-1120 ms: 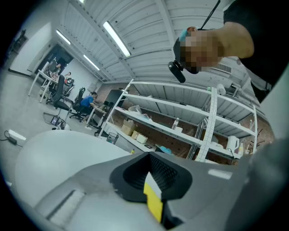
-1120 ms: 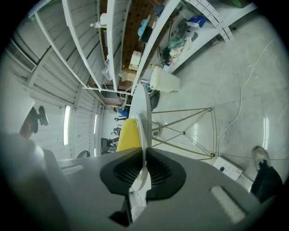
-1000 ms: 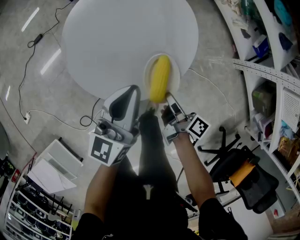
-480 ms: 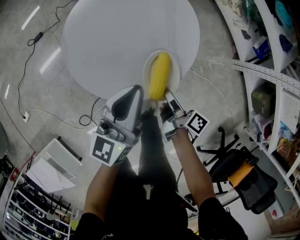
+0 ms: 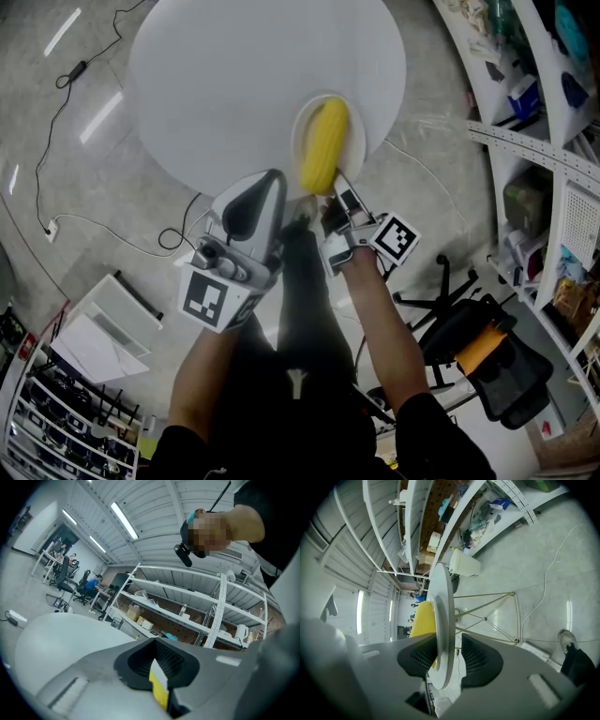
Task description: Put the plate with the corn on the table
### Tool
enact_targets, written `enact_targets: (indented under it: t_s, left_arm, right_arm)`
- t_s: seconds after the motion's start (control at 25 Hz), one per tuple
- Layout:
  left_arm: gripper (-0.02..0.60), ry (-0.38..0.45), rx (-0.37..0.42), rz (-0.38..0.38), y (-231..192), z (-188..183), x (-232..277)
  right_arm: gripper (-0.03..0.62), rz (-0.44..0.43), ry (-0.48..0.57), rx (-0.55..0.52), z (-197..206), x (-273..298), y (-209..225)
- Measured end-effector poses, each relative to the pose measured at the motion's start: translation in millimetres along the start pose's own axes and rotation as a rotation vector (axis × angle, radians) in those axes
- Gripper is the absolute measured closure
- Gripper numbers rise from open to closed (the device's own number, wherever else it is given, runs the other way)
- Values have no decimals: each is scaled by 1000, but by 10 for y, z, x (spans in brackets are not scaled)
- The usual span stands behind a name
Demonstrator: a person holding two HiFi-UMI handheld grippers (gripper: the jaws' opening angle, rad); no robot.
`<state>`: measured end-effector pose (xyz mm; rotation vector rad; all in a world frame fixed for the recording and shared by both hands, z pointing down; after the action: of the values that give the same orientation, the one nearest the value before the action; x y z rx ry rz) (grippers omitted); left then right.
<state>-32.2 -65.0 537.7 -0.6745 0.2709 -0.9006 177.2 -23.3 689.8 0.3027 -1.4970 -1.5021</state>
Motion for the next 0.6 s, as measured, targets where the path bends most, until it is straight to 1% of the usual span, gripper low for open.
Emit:
enact_targets:
  t_s: [0.2, 0.6]
  left_arm:
    - [580, 4, -1, -1, -4, -4, -10]
    - [580, 7, 0, -9, -19, -2, -55]
  right_arm:
    - [431, 5, 8, -12, -26, 38, -16]
    - [418, -1, 33, 12, -27, 72, -8]
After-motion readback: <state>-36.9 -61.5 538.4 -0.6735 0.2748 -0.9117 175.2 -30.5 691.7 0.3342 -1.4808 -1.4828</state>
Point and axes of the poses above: the fingertips, and each gripper's own axes: x forward along the fingers, y to its right, z out of its underside, the point moved 8 cm from there along -x, backward along the fingers, and after that the axes turned 11 degrees about -x, right-handed, at the moved point
